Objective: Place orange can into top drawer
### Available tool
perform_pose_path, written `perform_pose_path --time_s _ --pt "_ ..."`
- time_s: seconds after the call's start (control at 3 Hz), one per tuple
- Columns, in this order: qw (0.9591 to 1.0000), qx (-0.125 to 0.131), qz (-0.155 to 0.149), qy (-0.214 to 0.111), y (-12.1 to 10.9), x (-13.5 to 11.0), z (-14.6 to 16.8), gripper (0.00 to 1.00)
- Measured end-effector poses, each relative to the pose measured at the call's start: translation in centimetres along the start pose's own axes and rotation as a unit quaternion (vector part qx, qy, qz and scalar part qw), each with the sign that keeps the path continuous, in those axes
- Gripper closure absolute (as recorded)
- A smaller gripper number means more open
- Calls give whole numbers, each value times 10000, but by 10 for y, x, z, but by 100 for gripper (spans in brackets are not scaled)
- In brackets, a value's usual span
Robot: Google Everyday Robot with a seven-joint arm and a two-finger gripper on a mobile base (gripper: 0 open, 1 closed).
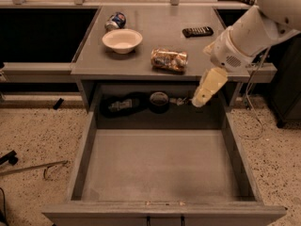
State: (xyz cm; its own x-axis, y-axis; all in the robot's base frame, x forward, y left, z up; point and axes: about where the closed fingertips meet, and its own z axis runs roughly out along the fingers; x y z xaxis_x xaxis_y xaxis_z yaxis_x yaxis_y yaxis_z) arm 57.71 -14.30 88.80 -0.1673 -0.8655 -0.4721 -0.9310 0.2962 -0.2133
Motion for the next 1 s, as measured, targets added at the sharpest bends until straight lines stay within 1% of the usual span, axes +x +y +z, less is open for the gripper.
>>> perform_pose_path --time_s 0.33,0.67,1.0 --pt "9996 158 -115 -223 -42 -24 7 0" --pt "9988 192 -272 -346 -70 -50 17 0" --pt "9987 107 -342 -355 -87 -64 35 0"
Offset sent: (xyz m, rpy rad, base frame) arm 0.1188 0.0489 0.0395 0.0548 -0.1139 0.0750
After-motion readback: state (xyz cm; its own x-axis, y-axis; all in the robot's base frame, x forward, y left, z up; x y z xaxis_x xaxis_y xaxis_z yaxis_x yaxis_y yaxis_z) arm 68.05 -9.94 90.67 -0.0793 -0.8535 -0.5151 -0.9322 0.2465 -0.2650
